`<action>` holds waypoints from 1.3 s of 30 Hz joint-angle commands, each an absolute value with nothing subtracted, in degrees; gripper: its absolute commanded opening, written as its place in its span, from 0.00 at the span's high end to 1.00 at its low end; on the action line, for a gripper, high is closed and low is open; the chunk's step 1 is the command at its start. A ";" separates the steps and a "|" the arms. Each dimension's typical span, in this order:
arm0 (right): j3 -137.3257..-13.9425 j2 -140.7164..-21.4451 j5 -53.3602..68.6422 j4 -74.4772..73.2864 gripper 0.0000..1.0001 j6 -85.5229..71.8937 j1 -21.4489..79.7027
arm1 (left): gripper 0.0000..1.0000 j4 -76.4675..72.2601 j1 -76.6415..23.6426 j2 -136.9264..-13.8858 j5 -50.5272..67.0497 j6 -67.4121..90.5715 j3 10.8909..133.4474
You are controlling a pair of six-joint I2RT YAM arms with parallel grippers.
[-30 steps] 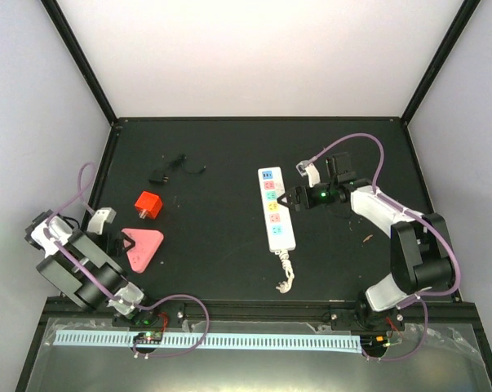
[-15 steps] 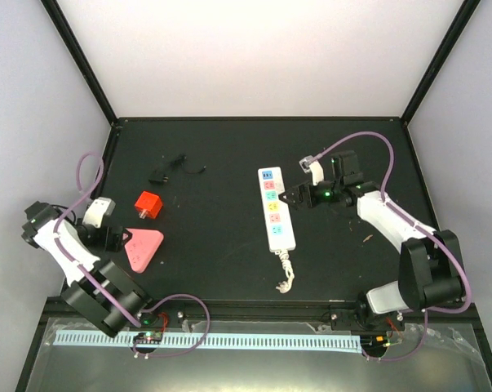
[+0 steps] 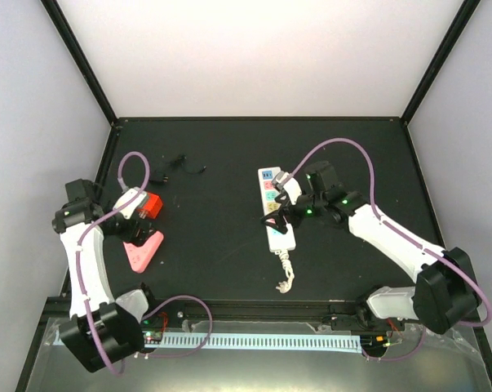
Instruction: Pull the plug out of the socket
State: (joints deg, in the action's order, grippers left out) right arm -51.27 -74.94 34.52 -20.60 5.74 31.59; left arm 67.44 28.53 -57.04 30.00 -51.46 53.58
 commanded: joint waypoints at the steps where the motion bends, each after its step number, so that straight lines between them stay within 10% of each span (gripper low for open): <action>1: -52.73 -72.15 29.89 -22.79 0.00 9.62 32.22 | 0.01 63.54 20.43 -55.97 26.92 -43.85 57.28; 18: -52.62 -59.59 16.90 -26.65 0.00 10.11 27.99 | 0.01 49.86 -13.56 -67.43 19.28 -23.36 69.16; 39: -52.03 -68.04 29.37 -18.66 0.00 -1.52 2.64 | 0.01 35.06 -17.90 -76.88 3.42 -6.74 68.45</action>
State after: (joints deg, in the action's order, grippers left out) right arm -52.75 -67.70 27.29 -22.70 0.99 3.14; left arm 35.64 -17.72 -72.97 8.95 -10.15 66.67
